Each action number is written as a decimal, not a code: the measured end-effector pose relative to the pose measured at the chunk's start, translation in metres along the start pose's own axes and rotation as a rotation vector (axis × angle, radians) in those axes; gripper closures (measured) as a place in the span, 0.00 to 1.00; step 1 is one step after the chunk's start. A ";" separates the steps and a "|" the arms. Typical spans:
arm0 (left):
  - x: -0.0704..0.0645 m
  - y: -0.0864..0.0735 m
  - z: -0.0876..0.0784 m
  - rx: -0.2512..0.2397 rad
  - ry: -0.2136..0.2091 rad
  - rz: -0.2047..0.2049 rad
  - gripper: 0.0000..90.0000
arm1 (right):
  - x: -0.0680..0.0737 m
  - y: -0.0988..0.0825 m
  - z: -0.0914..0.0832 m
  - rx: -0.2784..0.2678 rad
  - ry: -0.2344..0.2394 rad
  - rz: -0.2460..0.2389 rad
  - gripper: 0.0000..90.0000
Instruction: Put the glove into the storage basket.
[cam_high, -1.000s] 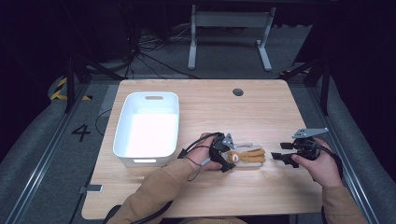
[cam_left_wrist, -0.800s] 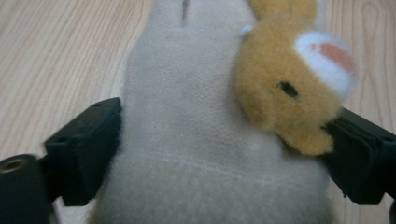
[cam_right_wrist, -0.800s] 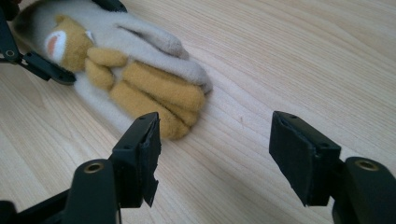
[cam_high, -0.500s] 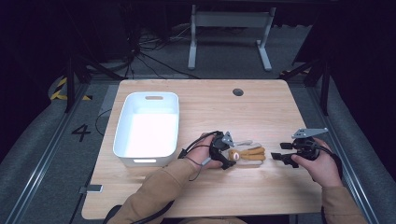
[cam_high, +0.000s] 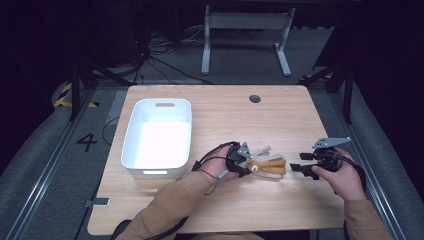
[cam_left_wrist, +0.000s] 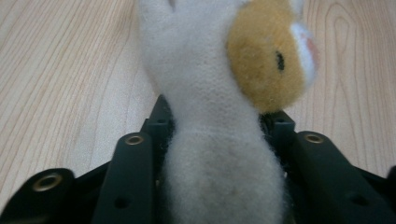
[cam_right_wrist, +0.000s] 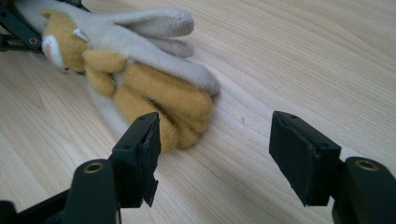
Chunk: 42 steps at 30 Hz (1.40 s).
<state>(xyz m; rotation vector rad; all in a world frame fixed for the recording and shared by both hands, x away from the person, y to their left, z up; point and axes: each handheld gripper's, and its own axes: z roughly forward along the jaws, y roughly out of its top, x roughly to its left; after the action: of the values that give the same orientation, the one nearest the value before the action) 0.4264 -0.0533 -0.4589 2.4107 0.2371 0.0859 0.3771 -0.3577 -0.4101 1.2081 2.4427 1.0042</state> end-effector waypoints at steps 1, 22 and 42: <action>0.000 0.000 0.000 -0.001 0.002 0.006 0.70 | 0.000 0.000 0.000 0.000 0.000 0.000 0.39; -0.002 0.018 -0.035 0.023 0.009 -0.144 0.81 | -0.008 0.002 -0.004 -0.033 -0.025 0.011 0.41; 0.003 0.031 -0.107 0.000 0.079 -0.266 0.84 | -0.013 0.016 0.007 -0.039 0.007 -0.003 0.41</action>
<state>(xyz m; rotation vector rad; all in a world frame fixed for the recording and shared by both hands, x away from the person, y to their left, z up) 0.4206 -0.0061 -0.3586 2.3560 0.5906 0.0599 0.3989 -0.3574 -0.4055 1.1900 2.4179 1.0517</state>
